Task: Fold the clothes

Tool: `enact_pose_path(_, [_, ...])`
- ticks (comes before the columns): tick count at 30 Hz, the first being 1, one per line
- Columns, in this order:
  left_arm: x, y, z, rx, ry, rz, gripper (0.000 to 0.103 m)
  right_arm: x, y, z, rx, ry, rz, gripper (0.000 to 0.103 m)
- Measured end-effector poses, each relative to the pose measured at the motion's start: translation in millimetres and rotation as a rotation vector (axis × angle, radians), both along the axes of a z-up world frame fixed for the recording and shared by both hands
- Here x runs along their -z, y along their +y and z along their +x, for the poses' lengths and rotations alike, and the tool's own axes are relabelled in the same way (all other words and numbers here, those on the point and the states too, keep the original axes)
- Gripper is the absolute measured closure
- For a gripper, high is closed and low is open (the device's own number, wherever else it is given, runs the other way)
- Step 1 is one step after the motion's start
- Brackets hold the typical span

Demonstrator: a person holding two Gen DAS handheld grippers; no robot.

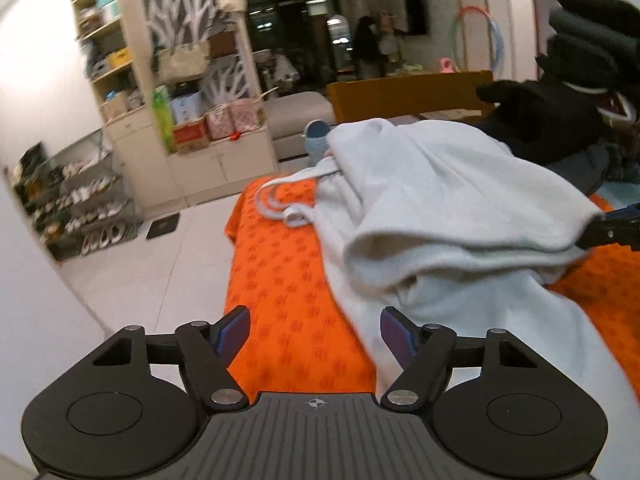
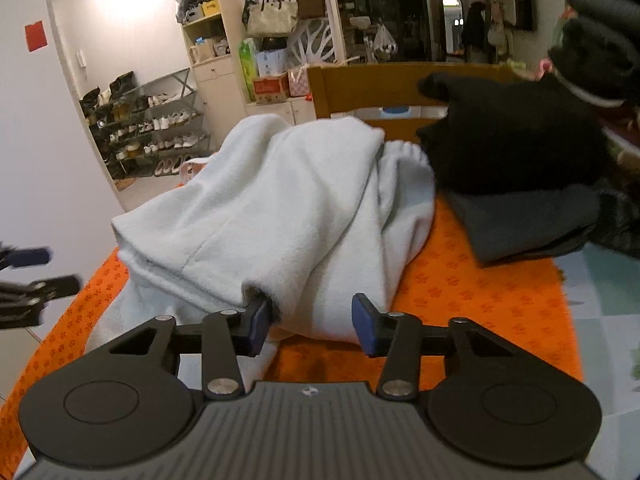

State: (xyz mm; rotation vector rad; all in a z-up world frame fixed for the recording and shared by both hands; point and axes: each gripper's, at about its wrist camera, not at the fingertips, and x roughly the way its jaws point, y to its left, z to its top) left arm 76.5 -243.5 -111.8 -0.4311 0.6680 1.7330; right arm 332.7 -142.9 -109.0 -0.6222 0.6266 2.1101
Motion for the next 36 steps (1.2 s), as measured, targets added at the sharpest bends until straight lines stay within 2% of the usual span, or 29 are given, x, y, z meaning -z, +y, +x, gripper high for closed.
enact_pose_path(1, [2,9,1,0.016,0.011,0.000,0.030,-1,2,-2,0.005,0.003,0.008,0.067])
enact_pose_path(3, [3,23,3,0.052,0.025,0.010,0.030,-7,4,-5,0.008,0.010,0.039,0.075])
enact_pose_path(9, [4,52,7,0.117,0.056,0.023,0.038,-37,10,-18,-0.028,0.021,0.135,0.076])
enact_pose_path(11, [0,57,7,0.137,0.039,0.033,0.054,-44,14,-21,-0.033,0.022,0.149,0.076])
enact_pose_path(12, [-3,59,6,0.145,0.024,0.036,0.084,-45,17,-22,-0.028,0.024,0.150,0.075])
enact_pose_path(13, [-7,59,4,0.135,-0.007,0.039,0.097,-47,19,-22,-0.024,0.026,0.150,0.076])
enact_pose_path(18, [-24,58,-20,-0.038,-0.259,0.067,0.097,-39,18,-17,0.013,0.007,0.130,0.068])
enact_pose_path(22, [-28,55,-36,-0.118,-0.361,0.073,0.097,-21,14,-12,0.056,0.025,0.069,0.054])
enact_pose_path(29, [-21,44,-58,-0.237,-0.545,0.071,0.097,10,3,-15,0.092,0.135,-0.067,0.049])
enact_pose_path(30, [-21,41,-59,-0.248,-0.560,0.073,0.097,11,3,-16,0.095,0.145,-0.064,0.053])
enact_pose_path(31, [-22,39,-60,-0.257,-0.571,0.077,0.097,12,2,-16,0.099,0.155,-0.061,0.080])
enact_pose_path(32, [-25,35,-60,-0.258,-0.570,0.085,0.097,10,2,-15,0.098,0.165,-0.056,0.099])
enact_pose_path(36, [-37,20,-57,-0.259,-0.572,0.121,0.097,-10,-6,-9,0.085,0.172,0.016,0.098])
